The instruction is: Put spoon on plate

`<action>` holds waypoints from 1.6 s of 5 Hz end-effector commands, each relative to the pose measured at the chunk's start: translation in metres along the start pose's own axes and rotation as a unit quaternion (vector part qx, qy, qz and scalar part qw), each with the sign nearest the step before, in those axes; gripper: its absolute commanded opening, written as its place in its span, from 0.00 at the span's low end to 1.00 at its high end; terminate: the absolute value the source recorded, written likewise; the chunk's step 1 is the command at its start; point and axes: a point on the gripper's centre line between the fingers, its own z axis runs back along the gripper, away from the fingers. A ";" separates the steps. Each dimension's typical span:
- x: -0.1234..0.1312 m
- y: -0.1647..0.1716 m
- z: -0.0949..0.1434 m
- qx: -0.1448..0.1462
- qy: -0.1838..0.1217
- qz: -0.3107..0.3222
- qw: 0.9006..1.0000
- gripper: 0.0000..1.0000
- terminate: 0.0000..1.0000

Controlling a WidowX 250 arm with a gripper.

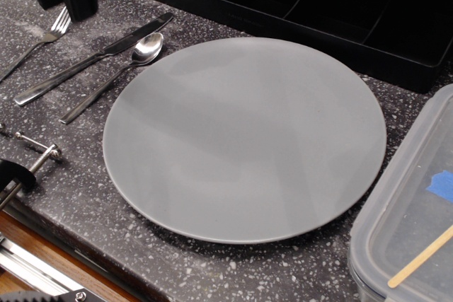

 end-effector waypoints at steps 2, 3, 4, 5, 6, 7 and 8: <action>0.020 0.002 -0.039 -0.019 -0.003 0.006 1.000 1.00 0.00; 0.031 0.006 -0.051 -0.020 -0.026 0.041 0.999 1.00 0.00; 0.042 0.008 -0.058 -0.020 -0.044 0.059 0.997 1.00 0.00; 0.054 0.008 -0.066 -0.008 -0.050 0.074 0.996 1.00 0.00; 0.056 0.010 -0.077 0.006 -0.051 0.079 0.996 1.00 0.00; 0.054 0.009 -0.081 0.009 -0.053 0.081 0.995 0.00 0.00; 0.052 0.009 -0.083 0.017 -0.061 0.081 0.995 0.00 0.00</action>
